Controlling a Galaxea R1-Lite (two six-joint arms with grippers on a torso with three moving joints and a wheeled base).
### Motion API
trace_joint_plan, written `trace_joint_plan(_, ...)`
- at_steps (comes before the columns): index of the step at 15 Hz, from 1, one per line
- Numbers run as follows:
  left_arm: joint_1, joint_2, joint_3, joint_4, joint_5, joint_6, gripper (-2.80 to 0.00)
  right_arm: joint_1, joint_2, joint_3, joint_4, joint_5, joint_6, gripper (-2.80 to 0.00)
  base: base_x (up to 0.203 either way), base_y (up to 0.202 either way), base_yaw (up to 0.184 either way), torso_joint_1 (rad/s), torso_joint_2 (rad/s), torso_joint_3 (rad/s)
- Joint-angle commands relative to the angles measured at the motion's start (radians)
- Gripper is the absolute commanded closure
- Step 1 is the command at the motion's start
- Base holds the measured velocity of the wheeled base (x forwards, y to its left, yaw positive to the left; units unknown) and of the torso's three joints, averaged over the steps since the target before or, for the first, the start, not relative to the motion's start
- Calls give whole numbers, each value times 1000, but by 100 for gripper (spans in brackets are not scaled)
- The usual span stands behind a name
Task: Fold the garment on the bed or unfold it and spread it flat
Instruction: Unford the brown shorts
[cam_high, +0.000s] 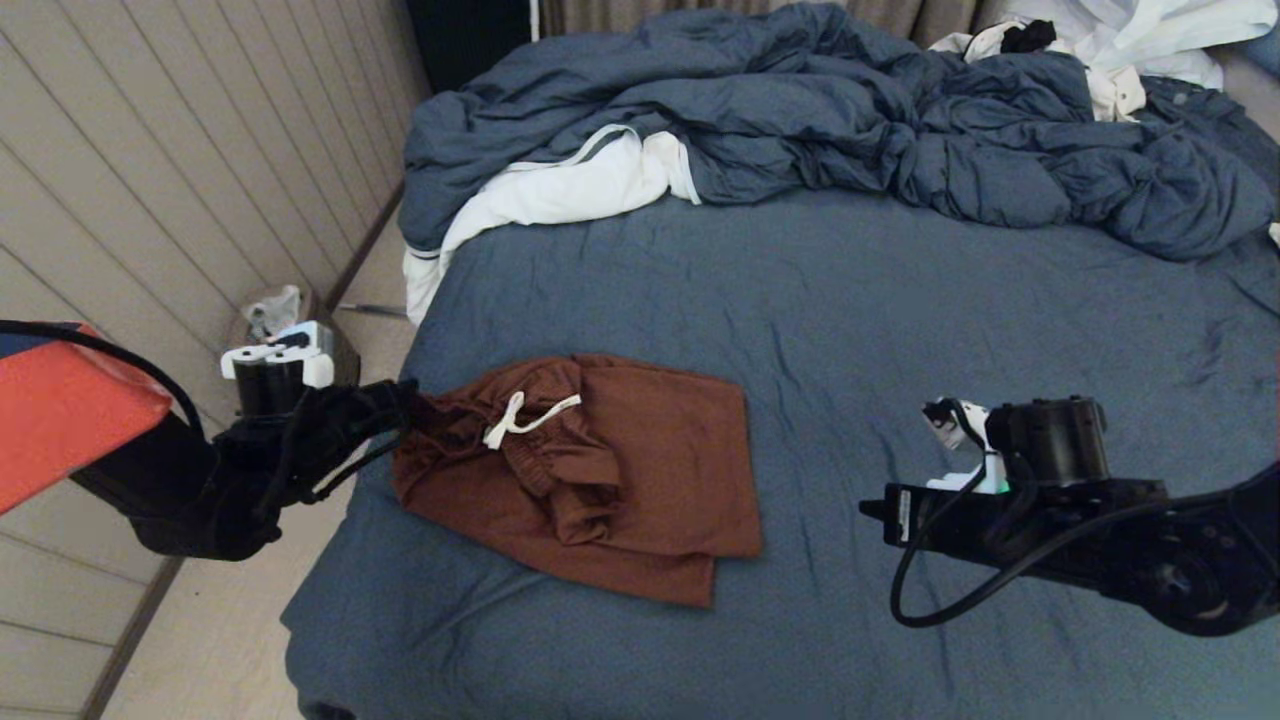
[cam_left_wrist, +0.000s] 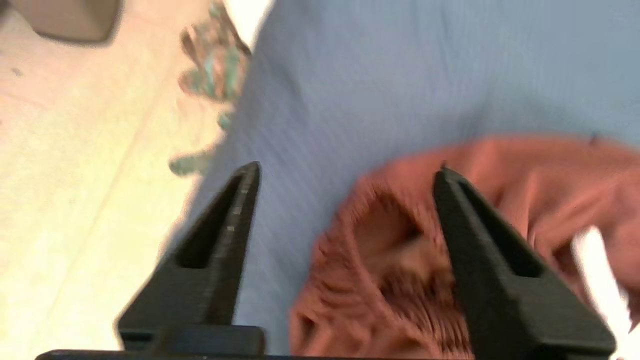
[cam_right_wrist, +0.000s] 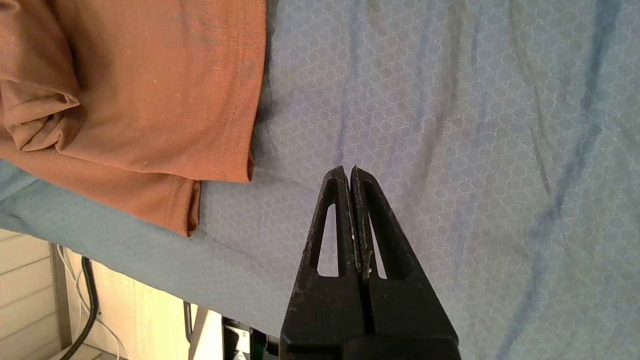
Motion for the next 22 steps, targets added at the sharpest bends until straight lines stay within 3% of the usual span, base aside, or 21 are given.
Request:
trace_joint_plan(1,24,-66,9,-6,-11,-2,-280,0,-4,1,-3,1,1,0,0,0,0,0,0,0)
trace_joint_plan(4,27,-167,50,9,-33,-4,-280,1,-11,0,-3,1,1,0,0,0,0,0,0,0)
trace_joint_plan(6,-33,-240,87,58,-51,-9,-280,2,-13,0,-3,1,1,0,0,0,0,0,0,0)
trace_joint_plan(7,-62,-268,87,102,-54,-13,0,2,-13,-2,-3,3,1,0,0,0,0,0,0,0)
trace_joint_plan(10,-174,-329,47,276,-58,-30,0,0,-15,-7,-3,2,1,0,0,0,0,0,0,0)
trace_joint_plan(14,-341,-257,-52,407,-57,-27,0,-6,-8,-16,-2,4,1,0,0,0,0,0,0,0)
trace_joint_plan(18,-441,-79,-269,600,-54,-27,0,-9,-2,-23,-2,4,3,0,0,0,0,0,0,0)
trace_joint_plan(20,-474,-28,-323,631,-57,-21,0,-12,21,-34,0,4,3,0,0,0,0,0,0,0)
trace_joint_plan(22,-504,-11,-322,646,-58,38,0,-29,48,-44,-2,4,2,0,0,0,0,0,0,0)
